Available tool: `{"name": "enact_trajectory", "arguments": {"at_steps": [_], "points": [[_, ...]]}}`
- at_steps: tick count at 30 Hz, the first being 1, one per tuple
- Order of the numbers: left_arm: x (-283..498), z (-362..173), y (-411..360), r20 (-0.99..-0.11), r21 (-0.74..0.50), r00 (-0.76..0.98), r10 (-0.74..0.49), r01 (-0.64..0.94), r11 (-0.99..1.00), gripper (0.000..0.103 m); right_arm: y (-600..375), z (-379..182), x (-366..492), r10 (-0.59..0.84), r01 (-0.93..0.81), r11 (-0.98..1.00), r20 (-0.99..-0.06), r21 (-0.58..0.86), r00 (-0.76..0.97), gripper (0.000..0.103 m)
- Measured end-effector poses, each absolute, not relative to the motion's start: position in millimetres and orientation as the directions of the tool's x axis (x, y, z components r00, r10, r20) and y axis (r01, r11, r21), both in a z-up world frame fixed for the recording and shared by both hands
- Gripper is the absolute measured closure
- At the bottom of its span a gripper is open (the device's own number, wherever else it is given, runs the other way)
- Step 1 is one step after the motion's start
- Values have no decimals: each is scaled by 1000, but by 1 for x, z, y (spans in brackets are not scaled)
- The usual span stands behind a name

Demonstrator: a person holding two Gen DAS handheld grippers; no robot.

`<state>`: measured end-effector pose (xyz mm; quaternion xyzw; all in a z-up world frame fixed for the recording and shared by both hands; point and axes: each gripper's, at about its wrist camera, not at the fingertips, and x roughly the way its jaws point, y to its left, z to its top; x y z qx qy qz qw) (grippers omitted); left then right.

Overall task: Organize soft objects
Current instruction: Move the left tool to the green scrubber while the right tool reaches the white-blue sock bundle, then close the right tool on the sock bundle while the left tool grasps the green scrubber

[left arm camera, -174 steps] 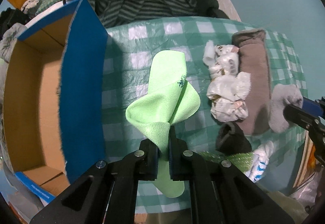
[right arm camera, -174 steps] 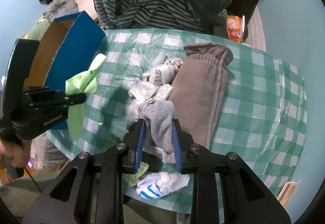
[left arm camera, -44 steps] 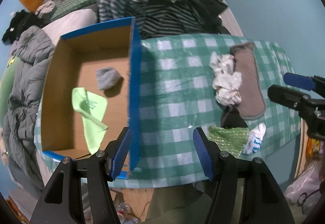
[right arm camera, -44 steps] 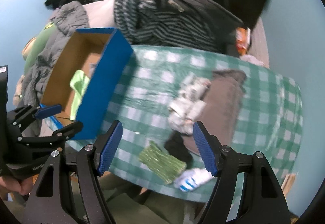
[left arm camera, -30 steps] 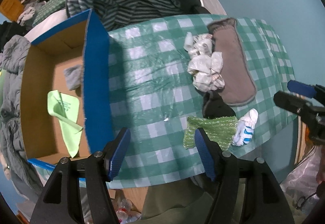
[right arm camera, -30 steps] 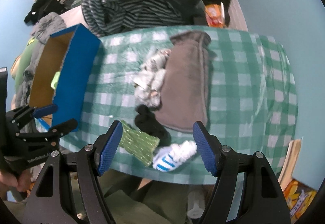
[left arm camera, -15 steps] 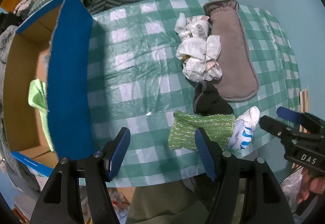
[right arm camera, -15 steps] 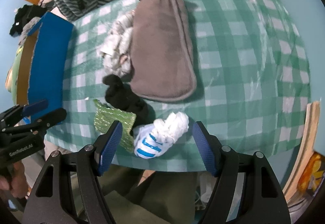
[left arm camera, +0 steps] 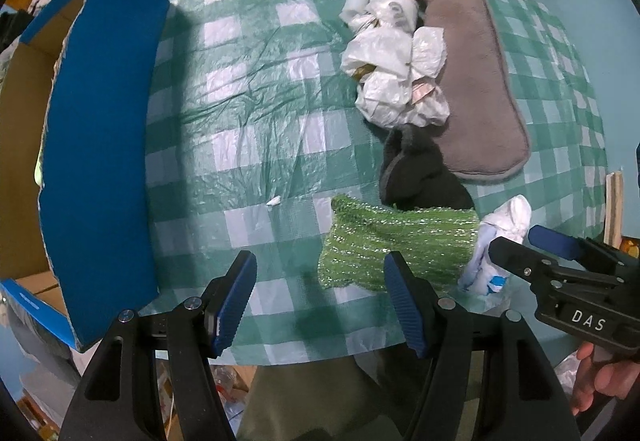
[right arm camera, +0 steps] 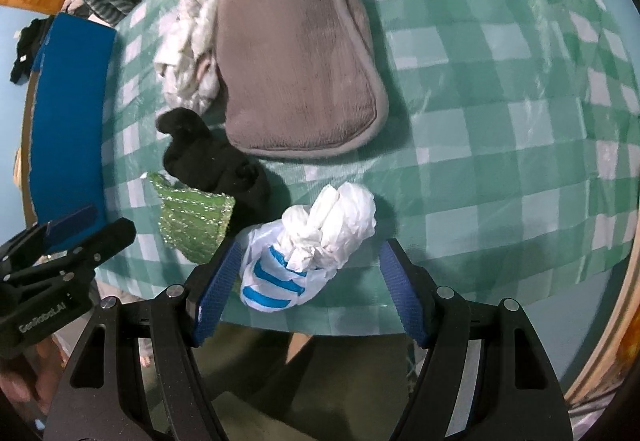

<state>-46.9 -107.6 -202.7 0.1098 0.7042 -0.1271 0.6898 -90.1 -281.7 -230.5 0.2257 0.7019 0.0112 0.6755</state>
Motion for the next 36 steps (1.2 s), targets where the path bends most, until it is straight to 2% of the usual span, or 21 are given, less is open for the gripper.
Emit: {"name": "enact_trajectory", "arguments": {"at_steps": [8,9,11,16,19,26,36], "points": [[-49,-219,-107,-998,-32,-54,-17,289,957,36,-271,-246,-88,325,287,907,-946,307,-17,31],[-49,-220,-107,-998,-37,-59,-22,281,959,36,-269,-246,-88,323,278,911,-946,306,-16,34],[-50,-222,-106,-997,-50,-71,-32,264,963,36,-266,-247,-88,344,260,908,-939,329,-13,58],[-49,-223,-100,-992,-91,-105,-75,159,983,35,-261,-236,-85,304,167,940,-952,296,-23,61],[-50,-224,-94,-990,-113,-96,-107,58,992,29,-266,-224,-79,277,99,957,-961,274,-11,61],[-48,-236,-76,-988,-117,-76,-132,-178,977,29,-281,-200,-66,260,-56,964,-965,259,10,61],[-52,-255,-69,-988,-97,-78,-131,-339,936,28,-291,-192,-63,272,-172,948,-962,270,-13,61]]}}
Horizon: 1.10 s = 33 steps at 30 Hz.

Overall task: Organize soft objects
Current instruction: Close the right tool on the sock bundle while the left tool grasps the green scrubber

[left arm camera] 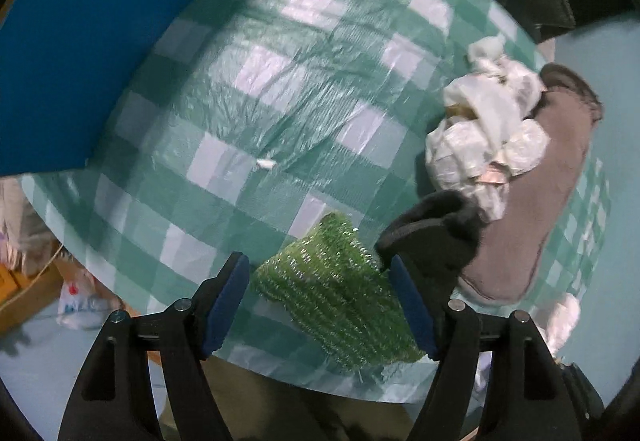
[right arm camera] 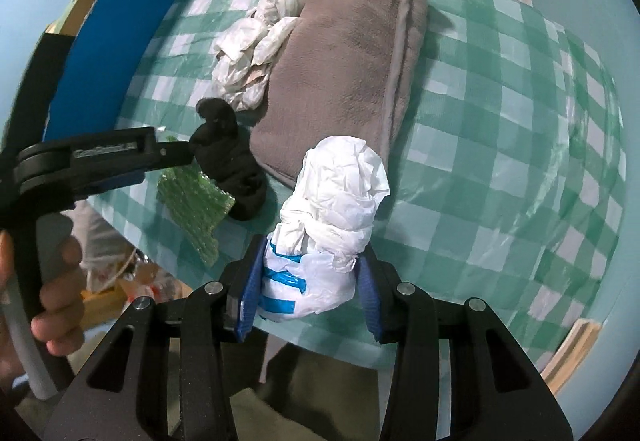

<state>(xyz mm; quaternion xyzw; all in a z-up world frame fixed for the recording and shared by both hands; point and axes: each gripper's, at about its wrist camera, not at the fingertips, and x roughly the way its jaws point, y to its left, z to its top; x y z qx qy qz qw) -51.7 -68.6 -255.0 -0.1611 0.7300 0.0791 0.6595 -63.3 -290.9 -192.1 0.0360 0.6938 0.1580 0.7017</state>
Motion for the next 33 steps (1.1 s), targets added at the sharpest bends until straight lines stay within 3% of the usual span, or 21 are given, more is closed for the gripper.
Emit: {"name": "enact_trajectory", "arguments": {"at_steps": [10,18,25,28,30,32,33], "points": [[-93,-276,-69,-989,-31,-127,-82,-362,932,28,-292,-186,-51,288,-233,931,-958,281,-6,61],[-110,-295,-54,-989,10,-140,-39,-333,943,22,-289,-185,-53,297,-275,917,-955,290,-15,60],[-111,-284,-65,-993,5,-110,-31,-312,950,23,-293,-182,-54,297,-273,918,-955,288,-8,60],[-109,-276,-73,-995,4,-92,-25,-296,955,35,-295,-181,-55,297,-268,919,-955,287,-4,60],[-109,-273,-77,-996,3,-83,-21,-276,961,50,-297,-181,-55,298,-266,920,-954,288,-2,60],[-107,-270,-80,-996,-1,-82,-22,-257,966,79,-298,-180,-56,299,-264,921,-954,288,0,60],[-107,-270,-80,-995,-8,-90,-31,-249,969,80,-298,-181,-56,299,-262,921,-954,288,0,60]]}}
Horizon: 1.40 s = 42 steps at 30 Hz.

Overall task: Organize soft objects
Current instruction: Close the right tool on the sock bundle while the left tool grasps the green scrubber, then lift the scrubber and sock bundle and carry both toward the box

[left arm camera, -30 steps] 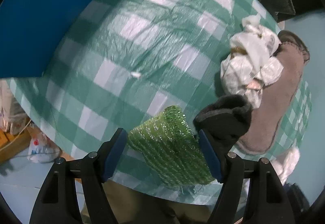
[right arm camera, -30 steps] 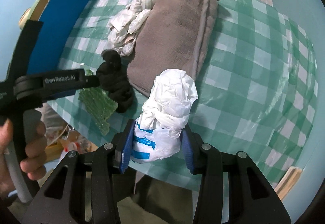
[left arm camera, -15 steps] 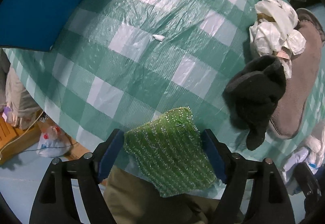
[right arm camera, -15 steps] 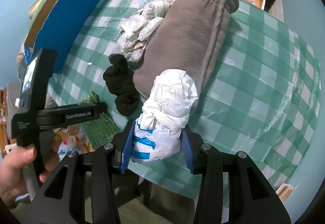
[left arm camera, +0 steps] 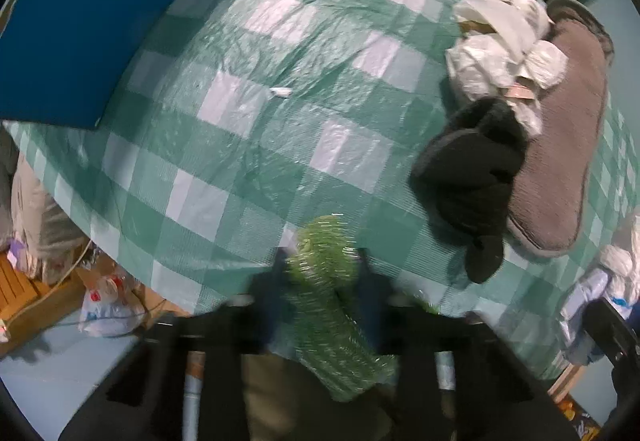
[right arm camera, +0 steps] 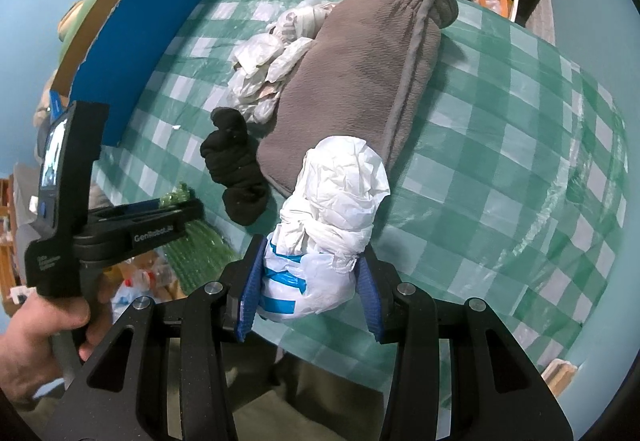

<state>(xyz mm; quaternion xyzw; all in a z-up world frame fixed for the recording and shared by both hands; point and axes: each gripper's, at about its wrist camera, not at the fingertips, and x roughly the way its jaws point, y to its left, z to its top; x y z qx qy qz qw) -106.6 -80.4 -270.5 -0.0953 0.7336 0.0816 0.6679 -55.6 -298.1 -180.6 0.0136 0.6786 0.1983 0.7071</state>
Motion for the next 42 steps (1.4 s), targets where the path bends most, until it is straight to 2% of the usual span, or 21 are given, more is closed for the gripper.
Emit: {"name": "enact_trajectory", "arguments": {"at_steps": [4,13,25,42], "points": [[-102,-269,-78,-993,-41,-95,-66,-243,969,83,-299,-180,-57,305,-258,921,-952,293,7,60],[-91,-240,-80,-994,-82,-54,-94,-187,979,83,-298,-171,-56,320,-244,921,-947,303,32,60],[-55,-191,-96,-998,-58,15,-57,-55,997,83,-285,-146,-43,311,-220,933,-946,286,90,60],[-29,-146,-82,-994,-10,103,-20,102,995,83,-247,-114,-27,280,-200,948,-948,249,150,60]]}}
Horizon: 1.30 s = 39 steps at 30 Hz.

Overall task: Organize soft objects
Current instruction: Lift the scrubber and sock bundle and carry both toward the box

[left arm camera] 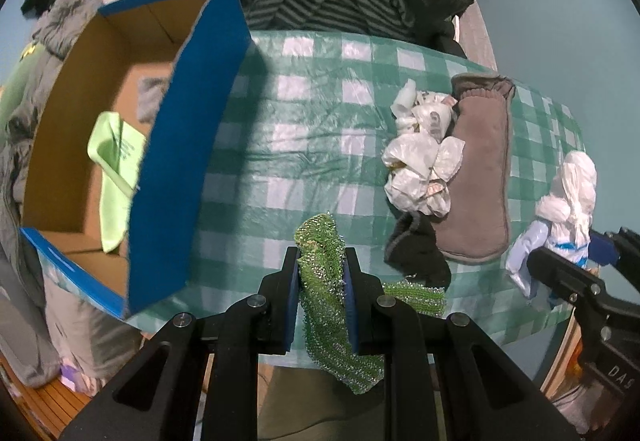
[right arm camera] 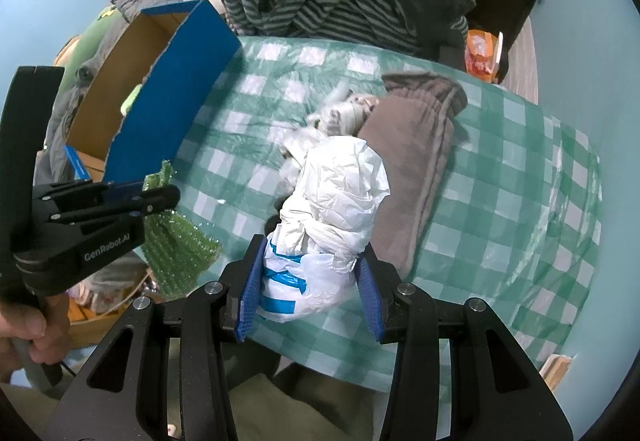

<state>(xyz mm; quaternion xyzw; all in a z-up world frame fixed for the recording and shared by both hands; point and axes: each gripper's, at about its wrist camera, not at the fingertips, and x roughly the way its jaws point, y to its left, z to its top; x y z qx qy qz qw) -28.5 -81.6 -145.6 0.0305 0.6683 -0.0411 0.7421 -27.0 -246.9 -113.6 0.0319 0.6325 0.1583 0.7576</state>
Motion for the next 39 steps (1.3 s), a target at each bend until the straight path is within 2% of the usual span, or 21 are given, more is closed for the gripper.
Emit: {"name": "enact_trajectory", "arguments": {"at_steps": [21,39], "points": [[5,-104,-15,-982,18,186,-14,171,985,83,-171,-81,11,282,-199,950,-935,241,213,60],[33,-86,80,-974,5,228,-10,67,998,83,-56,-67,47,359,-363,892,-909,268,213,60]]}}
